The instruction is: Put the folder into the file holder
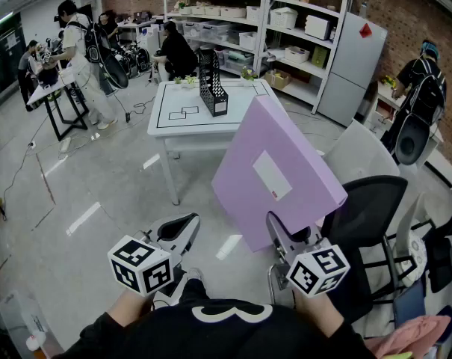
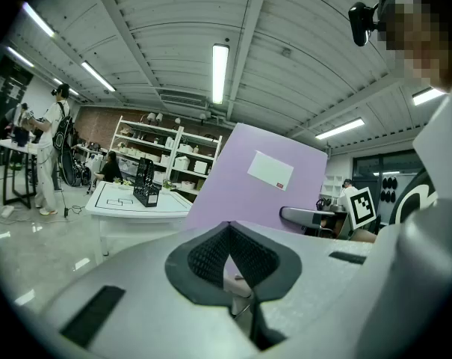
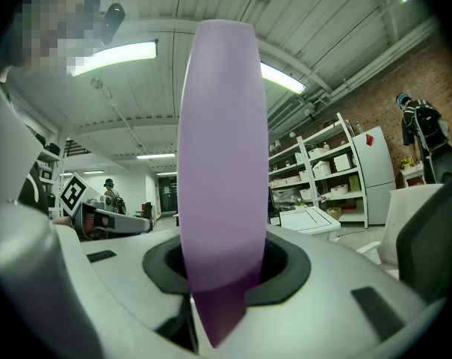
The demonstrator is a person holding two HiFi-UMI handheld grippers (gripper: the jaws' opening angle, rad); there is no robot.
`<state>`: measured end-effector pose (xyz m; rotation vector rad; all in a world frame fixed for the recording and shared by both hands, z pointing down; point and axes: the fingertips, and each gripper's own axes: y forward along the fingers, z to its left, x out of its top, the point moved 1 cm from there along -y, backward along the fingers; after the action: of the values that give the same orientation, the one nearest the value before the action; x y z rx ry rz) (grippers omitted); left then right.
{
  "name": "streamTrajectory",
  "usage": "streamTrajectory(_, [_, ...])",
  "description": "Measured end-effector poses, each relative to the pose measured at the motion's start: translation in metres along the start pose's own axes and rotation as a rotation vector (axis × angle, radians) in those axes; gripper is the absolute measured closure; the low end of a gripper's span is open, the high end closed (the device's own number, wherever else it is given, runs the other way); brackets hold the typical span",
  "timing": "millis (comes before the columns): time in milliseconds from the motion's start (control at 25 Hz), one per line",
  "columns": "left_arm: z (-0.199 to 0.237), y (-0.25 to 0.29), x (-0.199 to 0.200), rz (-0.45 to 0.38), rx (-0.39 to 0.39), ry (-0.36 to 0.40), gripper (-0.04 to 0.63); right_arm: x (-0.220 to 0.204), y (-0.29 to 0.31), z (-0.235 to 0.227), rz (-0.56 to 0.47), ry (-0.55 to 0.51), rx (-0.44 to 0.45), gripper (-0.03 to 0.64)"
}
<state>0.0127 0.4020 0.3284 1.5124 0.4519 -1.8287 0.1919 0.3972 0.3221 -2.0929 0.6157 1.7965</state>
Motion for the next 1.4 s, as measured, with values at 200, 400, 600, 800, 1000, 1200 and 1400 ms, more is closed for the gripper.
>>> streamTrajectory(200, [0.003,0.000,-0.003,0.002,0.008,0.016,0.589,-0.002,0.000,-0.001,-0.007,-0.004,-0.004,0.479])
streamTrajectory(400, [0.009,0.004,-0.001,0.008,0.009,0.012,0.589,0.001,0.007,-0.007,-0.008,0.001,-0.009,0.479])
streamTrajectory(600, [0.023,0.015,0.003,0.011,-0.002,0.019,0.589,0.003,0.024,-0.012,-0.012,-0.004,-0.012,0.479])
streamTrajectory(800, [0.046,0.036,0.008,0.013,-0.011,0.015,0.589,0.004,0.052,-0.026,-0.011,0.013,-0.020,0.479])
streamTrajectory(1000, [0.083,0.069,0.020,0.021,-0.023,0.005,0.589,0.004,0.095,-0.049,0.005,0.022,-0.043,0.479])
streamTrajectory(1200, [0.131,0.114,0.033,0.044,-0.033,-0.013,0.589,0.008,0.154,-0.080,0.020,0.036,-0.059,0.479])
streamTrajectory(1400, [0.183,0.166,0.050,0.070,-0.051,-0.044,0.589,0.016,0.215,-0.113,0.052,0.044,-0.095,0.479])
